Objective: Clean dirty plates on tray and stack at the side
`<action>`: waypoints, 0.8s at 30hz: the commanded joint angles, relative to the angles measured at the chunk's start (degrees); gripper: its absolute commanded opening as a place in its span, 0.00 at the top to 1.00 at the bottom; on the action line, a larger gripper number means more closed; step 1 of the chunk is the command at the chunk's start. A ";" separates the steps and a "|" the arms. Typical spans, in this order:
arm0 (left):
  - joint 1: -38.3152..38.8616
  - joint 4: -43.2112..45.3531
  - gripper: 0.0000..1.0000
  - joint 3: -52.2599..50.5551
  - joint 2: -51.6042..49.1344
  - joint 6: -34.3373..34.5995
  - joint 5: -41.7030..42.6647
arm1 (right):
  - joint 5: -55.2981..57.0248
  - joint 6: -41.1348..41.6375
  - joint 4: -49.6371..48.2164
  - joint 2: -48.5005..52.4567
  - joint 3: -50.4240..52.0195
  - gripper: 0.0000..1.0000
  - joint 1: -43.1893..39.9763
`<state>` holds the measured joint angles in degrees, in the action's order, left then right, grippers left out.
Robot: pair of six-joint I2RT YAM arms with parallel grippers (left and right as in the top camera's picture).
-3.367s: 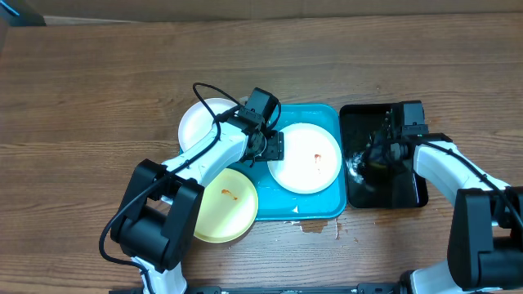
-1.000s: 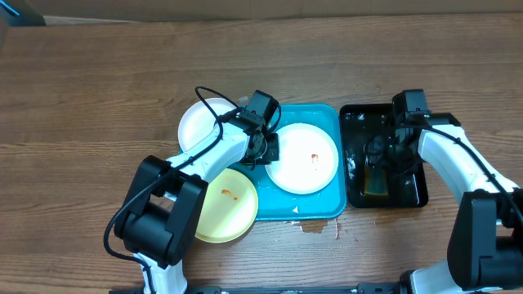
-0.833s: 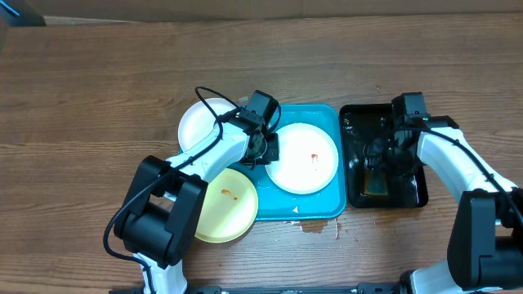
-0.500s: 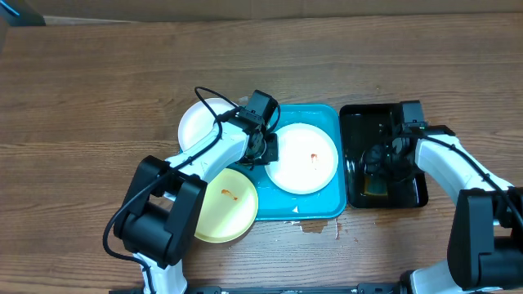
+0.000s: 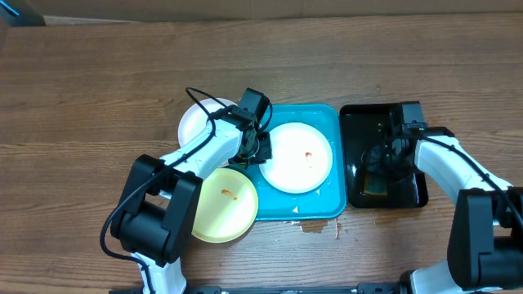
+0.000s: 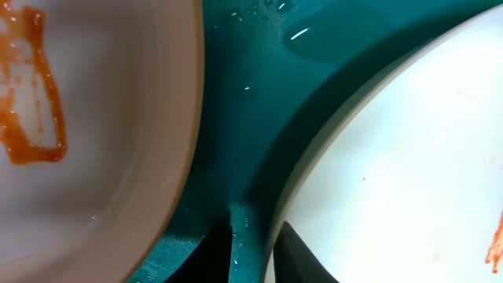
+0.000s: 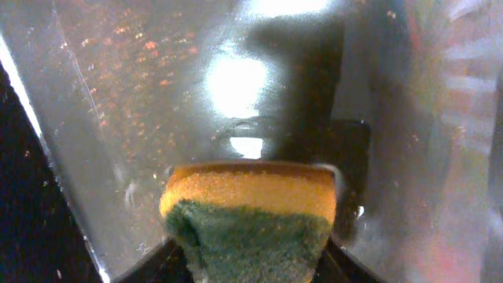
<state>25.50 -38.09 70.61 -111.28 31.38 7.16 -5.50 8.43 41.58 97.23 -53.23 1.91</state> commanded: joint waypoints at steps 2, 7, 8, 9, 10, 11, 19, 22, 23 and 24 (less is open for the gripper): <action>-0.13 -0.22 0.94 -0.59 -0.79 -0.07 -0.76 | -0.61 0.50 -0.48 -1.01 0.52 0.94 -0.11; -0.13 -0.20 0.96 -0.59 -0.79 -0.07 -0.70 | -0.63 0.50 -0.61 -1.01 0.52 0.95 -0.11; -0.13 -0.20 0.96 -0.59 -0.79 -0.04 -0.70 | -0.63 0.48 -0.70 -1.01 0.52 0.89 -0.11; -0.13 -0.20 0.96 -0.59 -0.79 -0.07 -0.70 | -0.63 0.48 -0.90 -1.01 0.46 0.88 -0.11; -0.13 -0.17 0.96 -0.59 -0.79 -0.04 -0.70 | -0.63 0.50 -0.70 -1.01 0.09 0.88 -0.11; -0.13 -0.15 0.96 -0.59 -0.79 -0.04 -0.70 | -0.63 0.52 0.57 -1.11 -0.96 0.92 -0.11; -0.13 0.33 0.90 -0.59 -0.79 -0.07 -0.15 | -0.61 2.69 9.14 -4.50 -11.21 0.96 0.28; -0.13 0.33 0.96 -0.59 -0.79 -0.07 -0.11 | -0.61 2.69 15.61 -5.22 -15.32 0.96 0.33; -0.13 0.35 0.96 -0.59 -0.79 -0.07 -0.11 | -0.61 2.67 17.57 -5.25 -16.35 0.96 0.33; -0.13 0.39 0.96 -0.59 -0.79 -0.07 -0.11 | -0.61 2.64 18.69 -5.25 -16.92 0.96 0.33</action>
<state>25.47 -37.67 70.59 -111.13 31.40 8.14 -5.76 10.52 58.57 93.93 -67.35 1.98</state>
